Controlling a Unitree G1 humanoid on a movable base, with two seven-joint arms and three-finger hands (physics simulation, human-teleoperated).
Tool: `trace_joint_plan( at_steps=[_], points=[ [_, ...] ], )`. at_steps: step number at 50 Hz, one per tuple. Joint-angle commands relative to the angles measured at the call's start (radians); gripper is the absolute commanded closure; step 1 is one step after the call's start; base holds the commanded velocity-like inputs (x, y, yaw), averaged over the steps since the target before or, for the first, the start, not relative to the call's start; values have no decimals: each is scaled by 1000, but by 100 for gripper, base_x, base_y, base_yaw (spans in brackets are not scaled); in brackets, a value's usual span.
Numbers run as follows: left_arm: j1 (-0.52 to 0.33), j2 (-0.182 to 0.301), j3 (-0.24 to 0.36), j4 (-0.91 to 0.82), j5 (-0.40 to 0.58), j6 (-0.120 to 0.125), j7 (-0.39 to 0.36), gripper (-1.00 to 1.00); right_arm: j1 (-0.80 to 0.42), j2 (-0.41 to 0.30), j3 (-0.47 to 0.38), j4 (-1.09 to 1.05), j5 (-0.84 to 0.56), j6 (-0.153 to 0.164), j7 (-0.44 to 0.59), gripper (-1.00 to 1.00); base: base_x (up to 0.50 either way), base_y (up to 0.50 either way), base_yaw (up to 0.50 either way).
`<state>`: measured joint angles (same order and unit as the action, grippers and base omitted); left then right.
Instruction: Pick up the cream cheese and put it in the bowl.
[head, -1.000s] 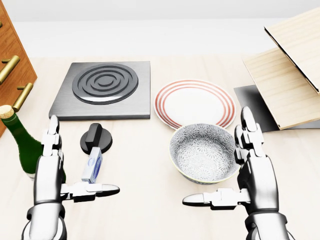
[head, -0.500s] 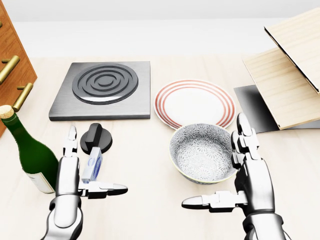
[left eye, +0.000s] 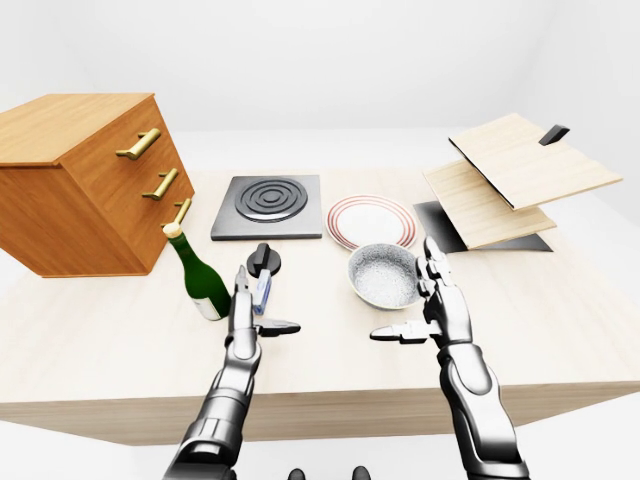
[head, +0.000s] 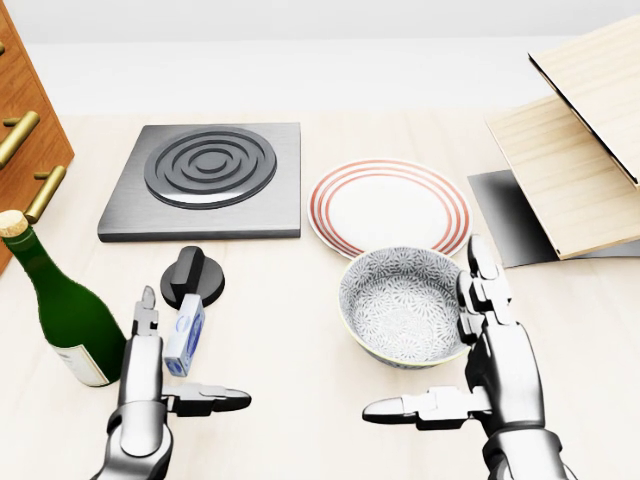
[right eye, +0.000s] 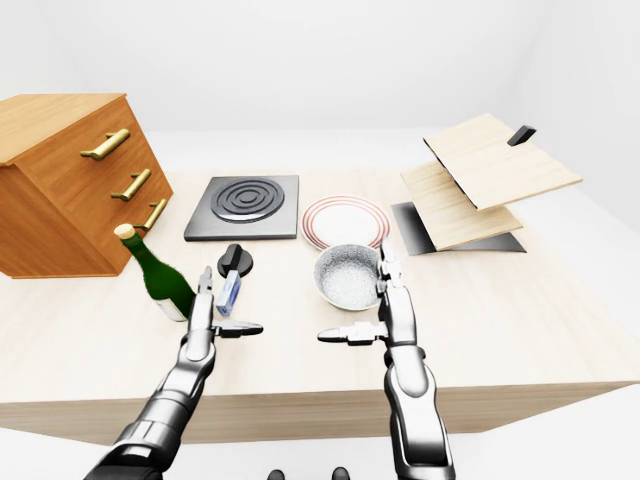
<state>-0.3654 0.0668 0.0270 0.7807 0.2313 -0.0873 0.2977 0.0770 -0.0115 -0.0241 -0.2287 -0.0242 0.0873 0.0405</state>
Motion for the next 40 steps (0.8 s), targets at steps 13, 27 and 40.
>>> trace_joint_plan(
  at_steps=[13,27,40],
  points=[
    [4,7,9,34,16,0,36,-79,-3,-1,0,46,-5,-18,1,-100,0,0,0],
    [13,6,11,16,15,0,40,-14,-5,-1,0,71,-4,-37,3,-100,0,0,0],
    [12,8,13,14,23,0,63,57,0,0,4,64,-6,-40,2,-100,0,0,0]
  ],
)
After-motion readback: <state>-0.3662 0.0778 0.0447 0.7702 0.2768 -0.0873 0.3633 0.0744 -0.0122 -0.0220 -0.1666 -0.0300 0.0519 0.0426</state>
